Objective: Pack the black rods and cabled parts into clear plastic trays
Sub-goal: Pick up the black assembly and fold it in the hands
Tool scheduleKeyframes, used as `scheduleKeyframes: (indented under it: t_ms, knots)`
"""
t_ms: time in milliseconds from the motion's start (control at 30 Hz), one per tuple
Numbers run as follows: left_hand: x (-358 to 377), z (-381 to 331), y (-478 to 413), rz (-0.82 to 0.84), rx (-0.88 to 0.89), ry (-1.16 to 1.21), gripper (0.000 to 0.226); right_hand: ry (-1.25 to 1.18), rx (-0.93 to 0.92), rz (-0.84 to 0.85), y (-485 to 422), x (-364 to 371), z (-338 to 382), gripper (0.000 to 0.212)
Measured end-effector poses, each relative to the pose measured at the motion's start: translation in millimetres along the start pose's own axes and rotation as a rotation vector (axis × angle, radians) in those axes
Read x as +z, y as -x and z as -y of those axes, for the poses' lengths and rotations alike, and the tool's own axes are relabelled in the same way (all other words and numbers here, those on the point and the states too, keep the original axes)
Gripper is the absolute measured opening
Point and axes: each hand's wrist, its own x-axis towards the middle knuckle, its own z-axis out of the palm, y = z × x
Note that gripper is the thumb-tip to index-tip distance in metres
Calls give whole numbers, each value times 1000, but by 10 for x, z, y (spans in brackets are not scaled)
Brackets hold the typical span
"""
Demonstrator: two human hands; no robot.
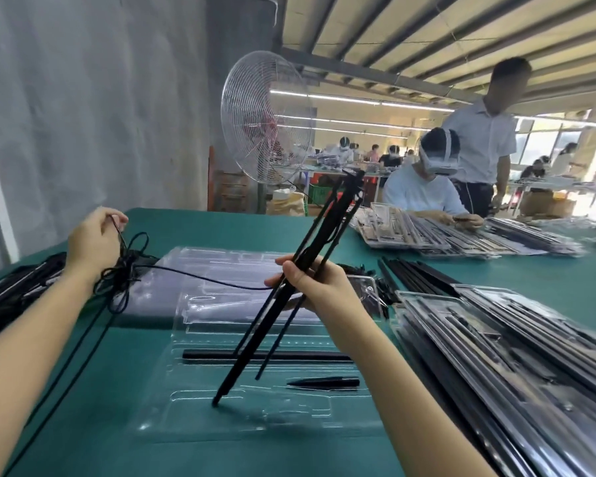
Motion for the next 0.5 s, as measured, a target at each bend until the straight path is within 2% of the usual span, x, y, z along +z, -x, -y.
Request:
scheduleKeyframes:
  t_ms: [67,200,333,500]
  knots:
    - [0,9,-3,97,35,25,23,-38,16,-21,-19,32,-25,12]
    - [81,-38,96,312,205,-100,20,-61,22,-91,-58,81,-71,12]
    - [147,-72,275,400,212,-77,21,-93,87,-149,-105,152,-150,8]
    - [226,130,565,698,158,-257,43,-97,133,-161,-103,290,-258,11]
